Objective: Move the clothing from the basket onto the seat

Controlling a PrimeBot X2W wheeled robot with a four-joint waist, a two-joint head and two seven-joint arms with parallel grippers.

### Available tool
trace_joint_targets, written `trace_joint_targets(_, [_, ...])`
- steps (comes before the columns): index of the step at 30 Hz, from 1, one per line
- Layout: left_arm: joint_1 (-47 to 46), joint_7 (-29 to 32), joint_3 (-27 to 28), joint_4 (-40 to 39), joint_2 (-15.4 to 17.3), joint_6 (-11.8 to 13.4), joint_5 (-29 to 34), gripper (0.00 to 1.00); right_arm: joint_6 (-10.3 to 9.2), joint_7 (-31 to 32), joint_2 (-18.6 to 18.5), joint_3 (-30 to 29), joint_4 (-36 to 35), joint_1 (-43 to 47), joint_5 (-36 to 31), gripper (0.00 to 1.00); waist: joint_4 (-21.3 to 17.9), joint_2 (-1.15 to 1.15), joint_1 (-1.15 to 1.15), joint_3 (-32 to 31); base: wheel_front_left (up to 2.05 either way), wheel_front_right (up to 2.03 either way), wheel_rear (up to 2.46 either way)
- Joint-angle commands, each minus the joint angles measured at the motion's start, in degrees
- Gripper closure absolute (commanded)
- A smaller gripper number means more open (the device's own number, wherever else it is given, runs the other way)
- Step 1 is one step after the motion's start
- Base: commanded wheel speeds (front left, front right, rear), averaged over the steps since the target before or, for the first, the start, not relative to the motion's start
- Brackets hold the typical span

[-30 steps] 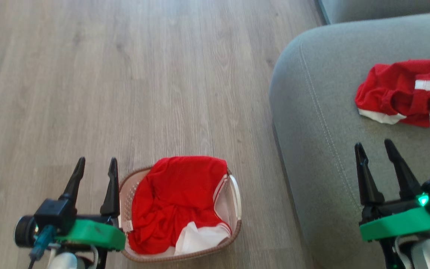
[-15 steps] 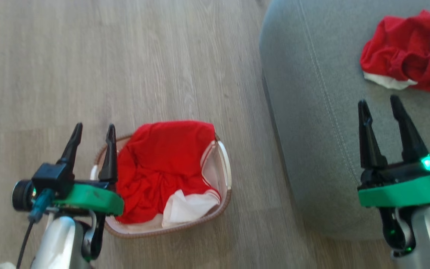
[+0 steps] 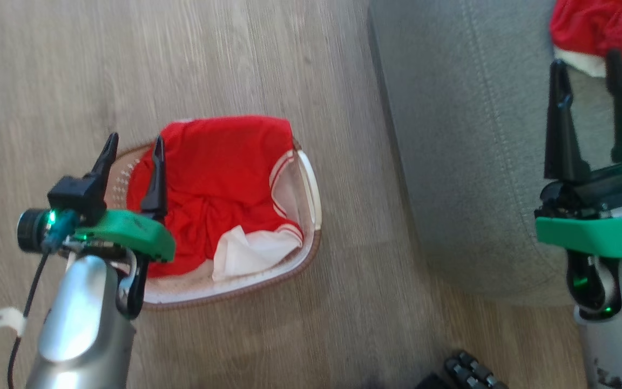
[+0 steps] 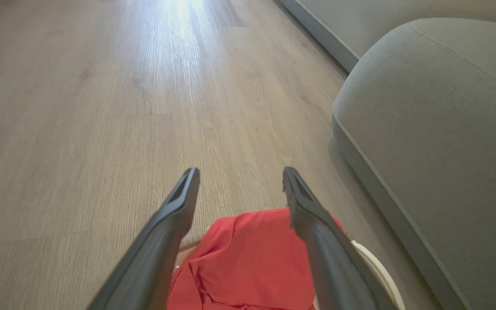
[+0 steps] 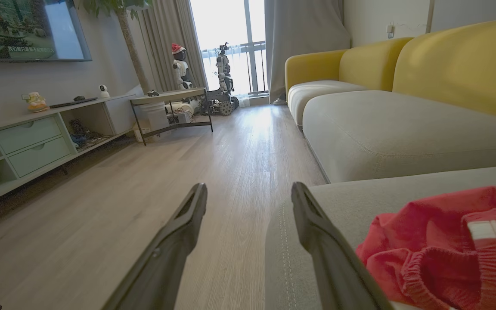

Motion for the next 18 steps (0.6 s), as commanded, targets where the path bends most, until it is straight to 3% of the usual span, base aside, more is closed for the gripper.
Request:
trace_joint_targets(1, [-1.8,-0.7,2.0,-0.1,0.9,-0.2,0.5,0.00,-0.01,-0.4,0.2,0.8,-2.6,-1.0,0.0,0.00,-0.5,0.00,-0.01,3.9,0.00,0.00,0.00])
trace_joint_targets(18, [-12.6,-0.7,2.4,17.1,2.4,-1.9,1.3,0.00,-0.01,-0.4,1.1,0.2,-8.5,-7.4,-0.4,0.00,-2.3,0.00,-0.01,16.8,0.00,0.00,0.00])
